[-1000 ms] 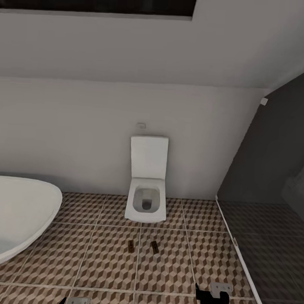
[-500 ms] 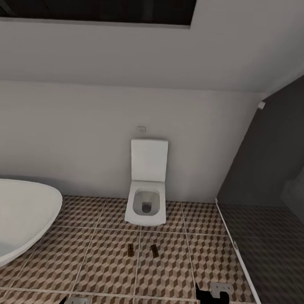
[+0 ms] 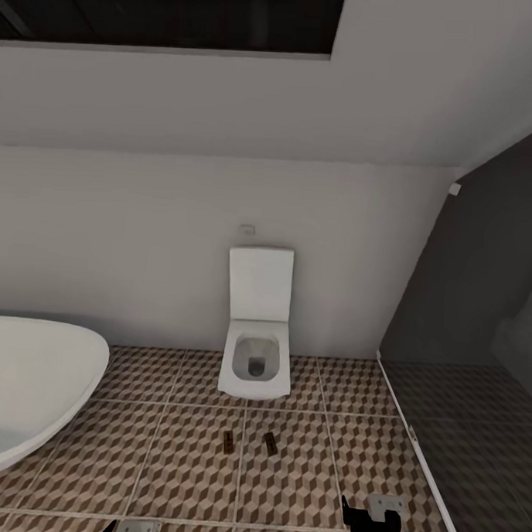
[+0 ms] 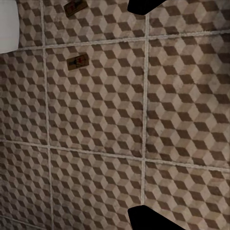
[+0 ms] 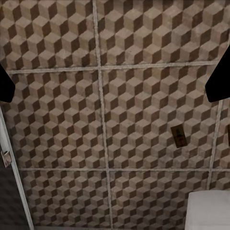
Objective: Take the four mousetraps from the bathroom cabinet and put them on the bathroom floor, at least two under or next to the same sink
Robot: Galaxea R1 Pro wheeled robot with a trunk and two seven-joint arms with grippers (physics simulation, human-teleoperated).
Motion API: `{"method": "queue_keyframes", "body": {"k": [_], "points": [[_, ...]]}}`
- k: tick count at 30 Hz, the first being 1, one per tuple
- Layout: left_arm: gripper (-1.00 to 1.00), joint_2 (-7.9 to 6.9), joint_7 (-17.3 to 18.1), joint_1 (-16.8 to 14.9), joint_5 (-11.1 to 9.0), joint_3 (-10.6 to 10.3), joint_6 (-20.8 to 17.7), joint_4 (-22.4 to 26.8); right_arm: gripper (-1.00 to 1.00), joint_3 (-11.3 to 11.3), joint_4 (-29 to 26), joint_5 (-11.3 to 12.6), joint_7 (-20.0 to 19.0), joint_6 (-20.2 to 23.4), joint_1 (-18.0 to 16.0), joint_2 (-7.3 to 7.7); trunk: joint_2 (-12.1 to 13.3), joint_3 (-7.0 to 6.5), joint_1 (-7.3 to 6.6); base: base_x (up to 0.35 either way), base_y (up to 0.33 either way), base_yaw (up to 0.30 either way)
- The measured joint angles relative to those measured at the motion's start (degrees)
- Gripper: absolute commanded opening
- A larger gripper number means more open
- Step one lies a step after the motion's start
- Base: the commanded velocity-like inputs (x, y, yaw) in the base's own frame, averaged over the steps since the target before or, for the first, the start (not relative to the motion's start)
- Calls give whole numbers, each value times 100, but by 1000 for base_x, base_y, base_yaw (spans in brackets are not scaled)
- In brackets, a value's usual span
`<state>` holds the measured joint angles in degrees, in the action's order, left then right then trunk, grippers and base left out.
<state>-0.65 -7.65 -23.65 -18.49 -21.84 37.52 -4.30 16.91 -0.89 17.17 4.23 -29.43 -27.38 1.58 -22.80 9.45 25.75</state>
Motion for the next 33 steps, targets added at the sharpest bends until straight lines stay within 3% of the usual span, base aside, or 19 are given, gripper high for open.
{"method": "queue_keyframes", "body": {"k": [33], "points": [[100, 0, -3, 0, 0, 0, -1, 1, 100, 0, 0, -2, 8, 8, 0, 0, 0, -5, 0, 0, 0, 0]]}}
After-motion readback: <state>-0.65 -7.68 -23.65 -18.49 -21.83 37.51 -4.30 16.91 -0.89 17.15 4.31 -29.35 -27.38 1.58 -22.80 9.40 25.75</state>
